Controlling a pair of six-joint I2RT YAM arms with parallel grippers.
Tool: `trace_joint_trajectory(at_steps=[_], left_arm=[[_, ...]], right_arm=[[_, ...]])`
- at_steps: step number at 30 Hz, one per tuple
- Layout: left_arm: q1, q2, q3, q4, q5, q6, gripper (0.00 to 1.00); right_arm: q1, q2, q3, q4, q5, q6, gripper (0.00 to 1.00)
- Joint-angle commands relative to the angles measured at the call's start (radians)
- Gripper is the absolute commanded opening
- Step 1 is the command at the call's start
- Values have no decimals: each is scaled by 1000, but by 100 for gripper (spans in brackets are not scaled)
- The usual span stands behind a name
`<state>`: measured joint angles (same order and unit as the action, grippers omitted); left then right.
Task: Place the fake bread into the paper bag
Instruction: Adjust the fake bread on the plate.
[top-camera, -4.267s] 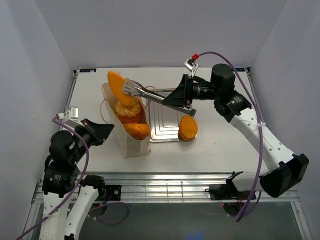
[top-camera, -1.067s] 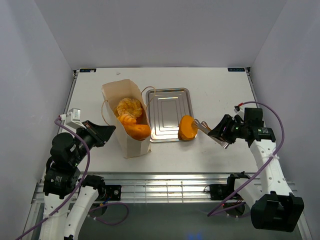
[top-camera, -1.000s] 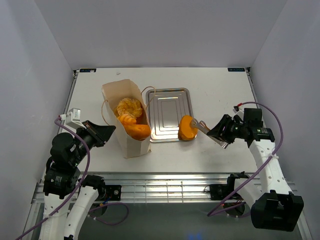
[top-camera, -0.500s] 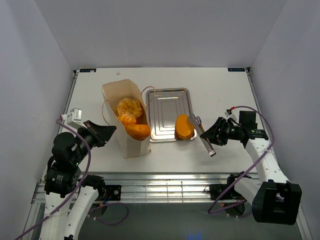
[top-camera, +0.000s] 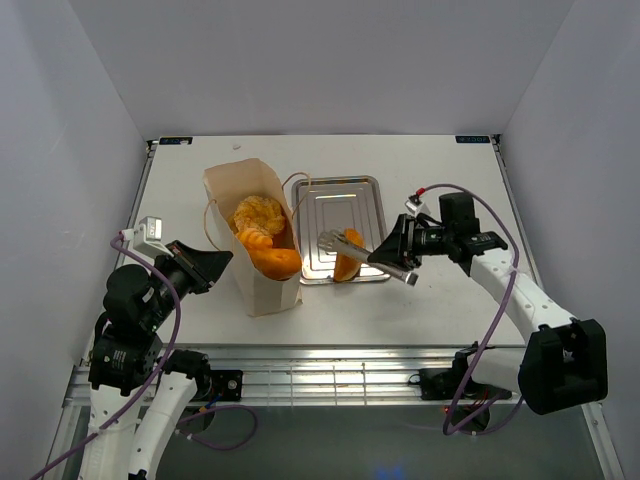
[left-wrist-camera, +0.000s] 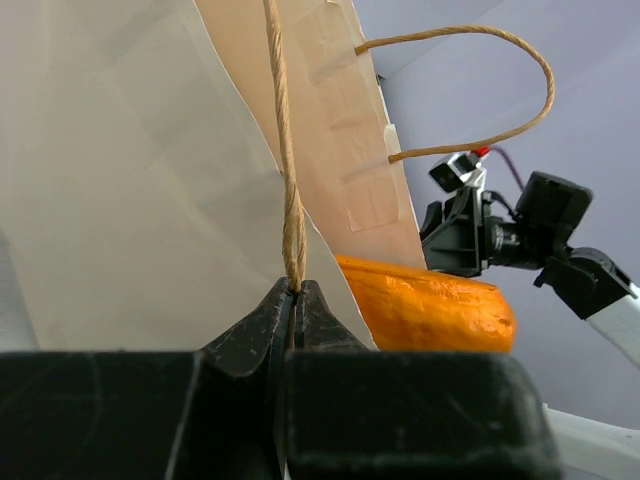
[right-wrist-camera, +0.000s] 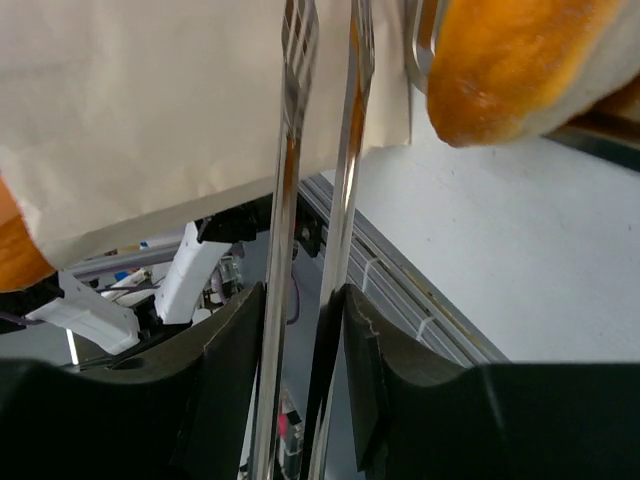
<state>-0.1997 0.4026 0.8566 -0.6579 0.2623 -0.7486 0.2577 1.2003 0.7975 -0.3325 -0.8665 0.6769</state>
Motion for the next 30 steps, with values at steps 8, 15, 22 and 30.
trace_joint_trajectory(at_steps=[8, 15, 22, 30], left_arm=[[-3, 2, 19, -9, 5, -5, 0], [-4, -1, 16, -16, 6, -1, 0], [-4, 1, 6, -9, 12, 6, 0], [-4, -4, -1, -12, 6, 12, 0]], right_arm=[[-27, -37, 252, -28, 41, -46, 45], [-118, -122, 365, -414, 509, -292, 43], [-129, -225, 177, -484, 600, -315, 38], [-123, -283, -43, -407, 368, -275, 37]])
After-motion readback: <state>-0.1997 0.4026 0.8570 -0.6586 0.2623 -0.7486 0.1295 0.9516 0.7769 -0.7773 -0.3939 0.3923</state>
